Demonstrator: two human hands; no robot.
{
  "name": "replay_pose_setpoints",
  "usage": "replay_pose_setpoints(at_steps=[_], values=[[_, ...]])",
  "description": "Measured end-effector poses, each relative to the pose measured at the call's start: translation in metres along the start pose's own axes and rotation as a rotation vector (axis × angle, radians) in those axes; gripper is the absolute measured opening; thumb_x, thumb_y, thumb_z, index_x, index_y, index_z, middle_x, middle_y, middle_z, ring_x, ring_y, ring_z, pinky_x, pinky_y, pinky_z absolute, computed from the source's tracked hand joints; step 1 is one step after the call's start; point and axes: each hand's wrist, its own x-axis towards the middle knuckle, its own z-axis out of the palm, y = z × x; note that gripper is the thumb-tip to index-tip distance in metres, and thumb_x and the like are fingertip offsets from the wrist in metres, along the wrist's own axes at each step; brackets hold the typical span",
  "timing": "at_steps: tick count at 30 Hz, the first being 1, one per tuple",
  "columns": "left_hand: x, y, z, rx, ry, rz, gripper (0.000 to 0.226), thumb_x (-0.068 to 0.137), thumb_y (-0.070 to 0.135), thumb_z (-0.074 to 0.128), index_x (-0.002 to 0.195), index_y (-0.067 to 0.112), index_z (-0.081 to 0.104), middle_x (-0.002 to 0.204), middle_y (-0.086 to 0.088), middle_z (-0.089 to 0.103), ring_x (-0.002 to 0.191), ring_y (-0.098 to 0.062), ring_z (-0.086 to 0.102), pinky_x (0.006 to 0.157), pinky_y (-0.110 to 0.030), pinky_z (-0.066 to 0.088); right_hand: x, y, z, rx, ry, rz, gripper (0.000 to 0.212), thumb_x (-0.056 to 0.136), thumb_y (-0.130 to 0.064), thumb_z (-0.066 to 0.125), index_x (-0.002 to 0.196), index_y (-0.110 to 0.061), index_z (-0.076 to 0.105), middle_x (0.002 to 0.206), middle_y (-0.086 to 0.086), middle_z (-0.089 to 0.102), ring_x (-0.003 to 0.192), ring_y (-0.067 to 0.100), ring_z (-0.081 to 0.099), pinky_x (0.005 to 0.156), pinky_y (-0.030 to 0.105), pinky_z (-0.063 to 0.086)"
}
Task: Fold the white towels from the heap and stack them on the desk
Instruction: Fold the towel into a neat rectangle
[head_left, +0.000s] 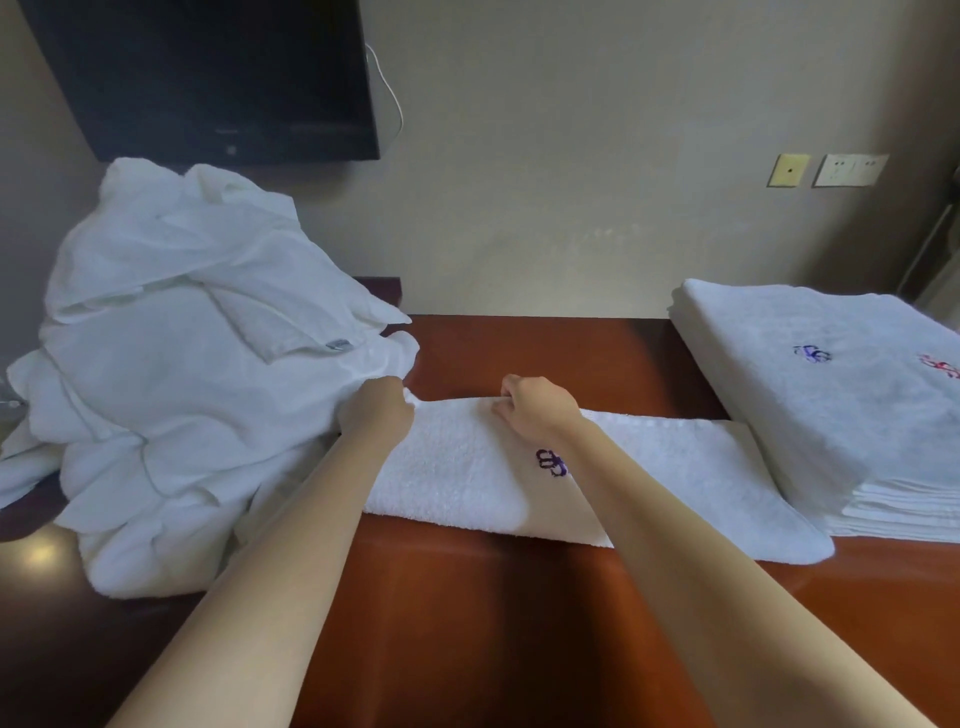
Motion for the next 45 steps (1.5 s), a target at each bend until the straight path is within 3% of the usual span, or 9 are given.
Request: replay_pose_setpoints(at_steps=[4,6,9,14,19,28,34,39,45], values=[[-0.007,0.017,-0.003,0.294,0.178,0.112,0.021,0.09,0.011,0.054,0.111,0.013,0.051,0.117,-0.007,0.051,0.107,-0.026,0.05,0.08,-0.035,0.044,0.001,0.004,0.014,-0.008,0.091,-0.024,0.021,0.099,-0.034,0.047,0.093,-0.014,0.052,0.095,0.002,0.059,0.084,0.024,0.057,0.064,0.03,0.037],[-0.015,0.035,-0.001,0.262,0.26,0.218,0.019,0.086,0.004,0.051,0.102,0.014,0.053,0.109,-0.006,0.05,0.102,-0.025,0.049,0.074,-0.034,0.04,0.0,0.005,0.02,0.005,0.14,-0.034,0.018,0.098,-0.033,0.048,0.089,-0.017,0.049,0.093,0.0,0.055,0.083,0.022,0.056,0.066,0.03,0.033],[-0.03,0.056,0.014,0.045,0.167,0.252,0.014,0.09,0.005,0.044,0.094,0.011,0.056,0.101,-0.005,0.055,0.096,-0.024,0.053,0.07,-0.033,0.04,-0.004,0.008,0.023,0.028,0.192,-0.038,0.016,0.095,-0.031,0.048,0.086,-0.018,0.048,0.086,-0.003,0.047,0.075,0.021,0.052,0.065,0.029,0.029],[-0.045,0.052,0.037,-0.208,0.022,0.196,0.032,0.098,0.015,0.037,0.118,0.004,0.059,0.123,-0.006,0.059,0.115,-0.026,0.054,0.093,-0.038,0.046,-0.024,0.037,0.01,-0.085,0.195,0.009,0.022,0.096,-0.039,0.043,0.087,-0.018,0.043,0.067,-0.007,0.048,0.069,0.023,0.053,0.062,0.032,0.028],[-0.042,0.048,0.041,-0.054,-0.17,0.271,0.055,0.102,0.04,0.022,0.151,0.016,0.025,0.16,0.001,0.017,0.147,-0.015,0.01,0.117,-0.035,0.014,-0.059,0.094,-0.013,-0.149,0.205,0.118,0.036,0.094,-0.051,0.045,0.084,-0.016,0.045,0.074,-0.002,0.055,0.073,0.026,0.056,0.06,0.032,0.035],[-0.041,0.05,0.049,0.117,-0.183,0.293,0.073,0.09,0.068,0.008,0.153,0.032,0.008,0.161,0.008,0.002,0.148,-0.013,-0.002,0.117,-0.046,0.002,-0.067,0.154,-0.052,-0.285,0.324,0.114,0.055,0.085,-0.067,0.051,0.071,-0.014,0.054,0.07,-0.001,0.063,0.071,0.021,0.061,0.058,0.029,0.044],[-0.042,0.051,0.049,0.165,-0.191,0.221,0.077,0.086,0.074,0.007,0.152,0.035,0.005,0.161,0.005,-0.001,0.148,-0.02,-0.005,0.117,-0.051,0.002,-0.062,0.171,-0.033,-0.175,0.175,0.221,0.047,0.093,-0.06,0.042,0.095,-0.015,0.054,0.103,0.004,0.062,0.104,0.025,0.053,0.078,0.035,0.04],[-0.041,0.053,0.049,0.172,-0.19,0.188,0.077,0.086,0.075,0.008,0.152,0.035,0.006,0.161,0.004,-0.001,0.148,-0.022,-0.004,0.117,-0.051,0.002,-0.065,0.132,-0.033,-0.397,0.282,0.032,0.031,0.098,-0.036,0.041,0.12,-0.018,0.052,0.12,0.002,0.056,0.112,0.024,0.049,0.088,0.036,0.034],[-0.041,0.051,0.049,0.172,-0.188,0.136,0.076,0.087,0.074,0.007,0.152,0.036,0.007,0.162,0.003,-0.001,0.148,-0.024,-0.004,0.117,-0.052,0.002,-0.09,0.105,-0.012,-0.149,0.044,0.01,0.053,0.098,-0.053,0.034,0.146,-0.03,0.035,0.154,-0.002,0.032,0.143,0.021,0.025,0.116,0.047,0.018]])
